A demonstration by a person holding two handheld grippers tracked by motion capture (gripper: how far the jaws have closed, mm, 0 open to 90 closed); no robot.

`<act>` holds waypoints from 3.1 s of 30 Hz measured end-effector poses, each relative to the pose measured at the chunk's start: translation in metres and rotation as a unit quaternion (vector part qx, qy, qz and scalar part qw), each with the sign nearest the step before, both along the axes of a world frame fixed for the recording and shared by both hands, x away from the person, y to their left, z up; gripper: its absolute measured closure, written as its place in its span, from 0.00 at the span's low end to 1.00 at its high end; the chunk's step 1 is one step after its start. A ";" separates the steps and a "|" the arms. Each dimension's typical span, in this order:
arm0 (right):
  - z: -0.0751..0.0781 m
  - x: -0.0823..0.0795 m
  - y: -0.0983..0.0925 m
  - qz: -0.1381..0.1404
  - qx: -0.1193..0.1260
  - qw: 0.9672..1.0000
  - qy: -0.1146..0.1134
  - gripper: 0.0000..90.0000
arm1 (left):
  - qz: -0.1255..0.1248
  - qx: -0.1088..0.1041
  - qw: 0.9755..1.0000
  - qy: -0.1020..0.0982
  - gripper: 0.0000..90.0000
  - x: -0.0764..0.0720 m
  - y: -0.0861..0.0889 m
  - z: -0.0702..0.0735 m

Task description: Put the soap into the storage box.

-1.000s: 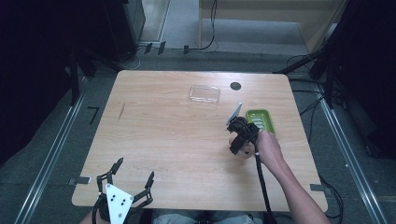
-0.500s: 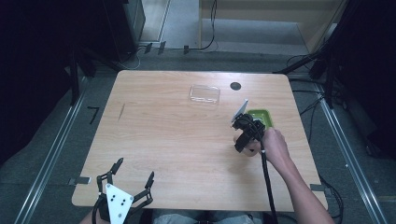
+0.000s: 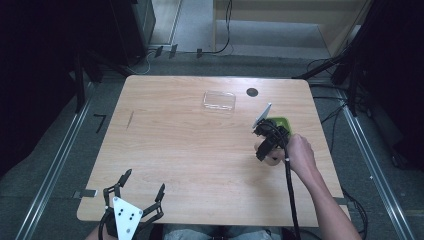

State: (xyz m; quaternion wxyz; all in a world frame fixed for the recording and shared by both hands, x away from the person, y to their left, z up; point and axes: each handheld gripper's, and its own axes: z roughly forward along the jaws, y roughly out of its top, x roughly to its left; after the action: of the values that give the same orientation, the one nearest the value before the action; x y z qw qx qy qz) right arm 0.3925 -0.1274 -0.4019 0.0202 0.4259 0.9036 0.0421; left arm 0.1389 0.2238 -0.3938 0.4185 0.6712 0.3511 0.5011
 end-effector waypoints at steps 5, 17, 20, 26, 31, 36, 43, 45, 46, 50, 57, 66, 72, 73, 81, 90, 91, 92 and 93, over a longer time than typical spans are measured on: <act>0.003 0.001 -0.006 -0.007 0.001 1.000 -0.004 0.37 | 0.000 0.000 1.000 0.000 0.15 0.000 0.000 0.000; 0.009 0.004 -0.018 -0.026 -0.005 1.000 -0.012 0.37 | 0.001 -0.001 1.000 0.000 0.15 0.000 0.000 0.000; 0.009 0.006 -0.022 -0.034 -0.003 0.999 -0.011 0.37 | 0.000 0.000 1.000 0.001 0.15 0.000 0.000 0.000; 0.007 0.011 -0.030 -0.052 -0.008 0.999 -0.011 0.37 | 0.000 0.002 1.000 0.000 0.15 0.000 0.000 0.000; 0.007 0.014 -0.035 -0.061 0.000 0.998 -0.012 0.37 | -0.001 0.002 1.000 0.001 0.15 0.000 -0.001 0.000; 0.009 0.016 -0.039 -0.067 0.008 0.997 -0.021 0.37 | -0.001 0.002 1.000 0.001 0.15 0.000 -0.001 0.000; 0.008 0.020 -0.044 -0.076 0.006 0.997 -0.024 0.37 | -0.002 0.003 1.000 0.001 0.15 0.000 -0.001 0.000; 0.008 0.022 -0.045 -0.081 0.003 0.996 -0.023 0.37 | -0.002 0.003 1.000 0.001 0.15 0.000 -0.001 0.000; 0.008 0.023 -0.046 -0.082 0.004 0.996 -0.024 0.37 | -0.001 0.003 1.000 0.001 0.15 0.000 -0.001 0.000; 0.011 0.027 -0.048 -0.087 0.009 0.996 -0.025 0.37 | -0.002 0.003 1.000 0.002 0.15 0.000 -0.001 0.000; 0.012 0.035 -0.051 -0.098 0.018 0.995 -0.024 0.37 | -0.002 0.004 1.000 0.002 0.15 0.000 -0.001 0.000; 0.013 0.044 -0.051 -0.115 0.018 0.993 -0.024 0.37 | -0.002 0.004 1.000 0.002 0.15 0.000 -0.001 0.000; 0.014 0.050 -0.049 -0.121 0.019 0.992 -0.028 0.37 | -0.002 0.002 1.000 0.001 0.15 0.001 -0.001 0.000; 0.014 0.051 -0.049 -0.121 0.019 0.992 -0.029 0.37 | -0.001 0.002 1.000 0.001 0.15 0.000 -0.001 0.000; 0.016 0.059 -0.049 -0.129 0.029 0.991 -0.034 0.37 | -0.002 0.003 1.000 0.001 0.15 0.001 -0.001 0.000; 0.010 0.069 -0.045 -0.134 0.027 0.990 -0.028 0.37 | 0.000 0.000 1.000 0.001 0.15 0.000 -0.001 0.000; 0.009 0.070 -0.045 -0.134 0.029 0.990 -0.030 0.37 | 0.000 0.000 1.000 0.001 0.15 0.001 0.000 0.000; 0.008 0.071 -0.045 -0.136 0.028 0.990 -0.028 0.37 | 0.000 -0.001 1.000 0.001 0.15 0.001 0.000 0.000; 0.008 0.071 -0.045 -0.137 0.027 0.990 -0.028 0.37 | 0.001 -0.001 1.000 0.000 0.15 0.001 0.000 0.000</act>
State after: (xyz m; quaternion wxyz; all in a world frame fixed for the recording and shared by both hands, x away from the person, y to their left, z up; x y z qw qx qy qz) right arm 0.4640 -0.1723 -0.3942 0.0394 0.5445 0.8344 0.0754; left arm 0.1395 0.2233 -0.3941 0.4188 0.6708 0.3522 0.5006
